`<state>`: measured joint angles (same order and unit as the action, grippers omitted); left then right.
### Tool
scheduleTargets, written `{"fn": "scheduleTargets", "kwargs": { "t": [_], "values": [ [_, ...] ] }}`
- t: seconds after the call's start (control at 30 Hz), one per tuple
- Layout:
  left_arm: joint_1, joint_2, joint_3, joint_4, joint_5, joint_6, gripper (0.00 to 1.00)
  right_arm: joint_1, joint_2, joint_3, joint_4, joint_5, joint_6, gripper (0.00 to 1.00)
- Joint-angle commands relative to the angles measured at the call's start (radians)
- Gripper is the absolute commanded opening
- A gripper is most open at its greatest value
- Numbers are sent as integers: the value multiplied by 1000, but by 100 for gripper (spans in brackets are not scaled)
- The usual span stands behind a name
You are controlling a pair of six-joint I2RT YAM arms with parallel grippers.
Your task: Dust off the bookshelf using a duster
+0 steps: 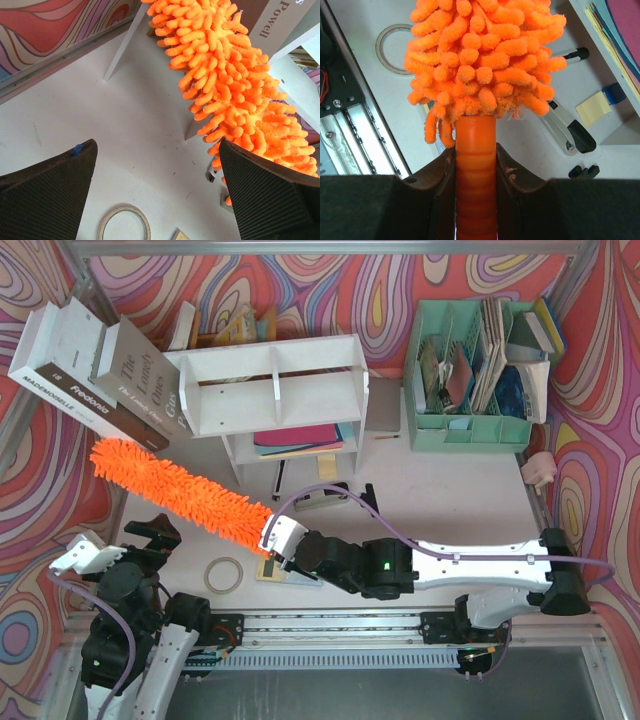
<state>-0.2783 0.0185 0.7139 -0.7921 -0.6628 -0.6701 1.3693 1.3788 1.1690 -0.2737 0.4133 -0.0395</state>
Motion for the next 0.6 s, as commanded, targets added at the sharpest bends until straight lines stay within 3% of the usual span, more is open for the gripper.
{"fn": "scheduleTargets", "kwargs": {
  "t": [0.0,0.23,0.57],
  "values": [
    [10,-14,6,-3,-7,6,99,-13,-26,39,17,52,38,0],
    [12,-13,14,-11,-16,4,98,-13,-89,139,36,-60,-46,0],
    [23,-13,23,-33,-30,-31,98,-13,-79,133,76,12,-83,0]
  ]
}}
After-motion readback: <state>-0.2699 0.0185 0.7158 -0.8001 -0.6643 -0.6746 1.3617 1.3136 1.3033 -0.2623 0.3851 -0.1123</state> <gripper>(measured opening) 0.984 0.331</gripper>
